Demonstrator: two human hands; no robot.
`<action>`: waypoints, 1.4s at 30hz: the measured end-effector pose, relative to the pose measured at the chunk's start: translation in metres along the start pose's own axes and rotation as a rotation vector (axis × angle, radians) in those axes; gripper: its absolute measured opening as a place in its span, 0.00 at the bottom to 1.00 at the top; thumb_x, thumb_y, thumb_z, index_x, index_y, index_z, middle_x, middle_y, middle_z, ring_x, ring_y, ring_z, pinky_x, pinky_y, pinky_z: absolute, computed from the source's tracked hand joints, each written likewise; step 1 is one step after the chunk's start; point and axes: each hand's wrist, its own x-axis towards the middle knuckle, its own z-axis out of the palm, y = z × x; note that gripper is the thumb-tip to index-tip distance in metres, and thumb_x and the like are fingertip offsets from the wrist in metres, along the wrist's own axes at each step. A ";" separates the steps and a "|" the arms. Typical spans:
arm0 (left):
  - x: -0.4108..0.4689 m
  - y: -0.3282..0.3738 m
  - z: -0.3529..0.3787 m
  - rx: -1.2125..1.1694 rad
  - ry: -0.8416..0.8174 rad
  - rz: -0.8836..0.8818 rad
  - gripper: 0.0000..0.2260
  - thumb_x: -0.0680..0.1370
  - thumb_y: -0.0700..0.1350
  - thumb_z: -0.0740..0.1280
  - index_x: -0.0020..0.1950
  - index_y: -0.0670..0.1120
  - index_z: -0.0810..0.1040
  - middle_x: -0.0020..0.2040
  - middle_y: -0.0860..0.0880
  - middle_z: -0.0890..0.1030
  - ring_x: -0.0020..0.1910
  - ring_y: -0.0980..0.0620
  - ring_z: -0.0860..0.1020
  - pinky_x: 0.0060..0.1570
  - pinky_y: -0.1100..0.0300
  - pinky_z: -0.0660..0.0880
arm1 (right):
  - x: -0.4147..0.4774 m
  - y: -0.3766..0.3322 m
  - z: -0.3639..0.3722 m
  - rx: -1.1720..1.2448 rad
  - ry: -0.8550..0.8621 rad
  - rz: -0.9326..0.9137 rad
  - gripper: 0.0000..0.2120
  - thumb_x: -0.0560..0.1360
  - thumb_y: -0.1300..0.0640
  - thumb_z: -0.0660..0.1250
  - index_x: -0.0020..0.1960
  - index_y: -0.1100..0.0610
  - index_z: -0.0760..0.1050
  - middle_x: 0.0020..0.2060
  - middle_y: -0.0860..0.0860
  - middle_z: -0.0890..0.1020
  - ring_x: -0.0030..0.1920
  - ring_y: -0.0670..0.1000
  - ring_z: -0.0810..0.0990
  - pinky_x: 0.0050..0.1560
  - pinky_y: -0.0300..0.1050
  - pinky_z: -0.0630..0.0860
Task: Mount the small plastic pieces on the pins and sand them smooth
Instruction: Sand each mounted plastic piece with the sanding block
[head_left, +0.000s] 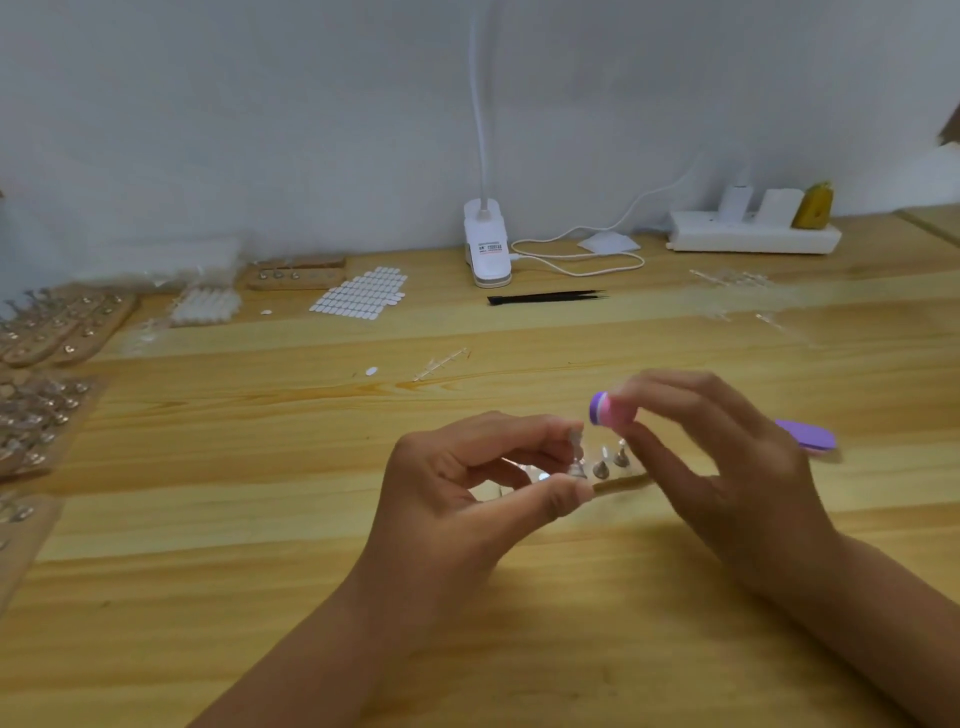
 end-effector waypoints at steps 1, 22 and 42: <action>0.000 0.001 0.000 -0.009 0.005 -0.004 0.13 0.67 0.43 0.78 0.51 0.49 0.86 0.45 0.50 0.86 0.43 0.52 0.84 0.43 0.55 0.81 | 0.002 0.001 -0.002 0.009 0.031 0.025 0.13 0.76 0.64 0.71 0.60 0.55 0.77 0.52 0.51 0.82 0.55 0.42 0.79 0.60 0.33 0.74; -0.004 0.001 0.008 0.317 0.092 0.012 0.12 0.65 0.37 0.79 0.45 0.50 0.87 0.38 0.56 0.85 0.38 0.58 0.83 0.34 0.66 0.77 | -0.004 -0.012 0.004 0.102 -0.099 -0.013 0.11 0.78 0.66 0.70 0.59 0.56 0.80 0.54 0.54 0.82 0.56 0.49 0.82 0.58 0.39 0.77; -0.005 -0.002 0.009 0.417 0.073 0.123 0.11 0.66 0.37 0.77 0.45 0.48 0.86 0.37 0.54 0.83 0.38 0.54 0.81 0.34 0.60 0.79 | -0.007 -0.012 0.006 0.005 -0.202 -0.120 0.13 0.76 0.70 0.71 0.59 0.62 0.82 0.54 0.58 0.82 0.56 0.53 0.82 0.58 0.43 0.77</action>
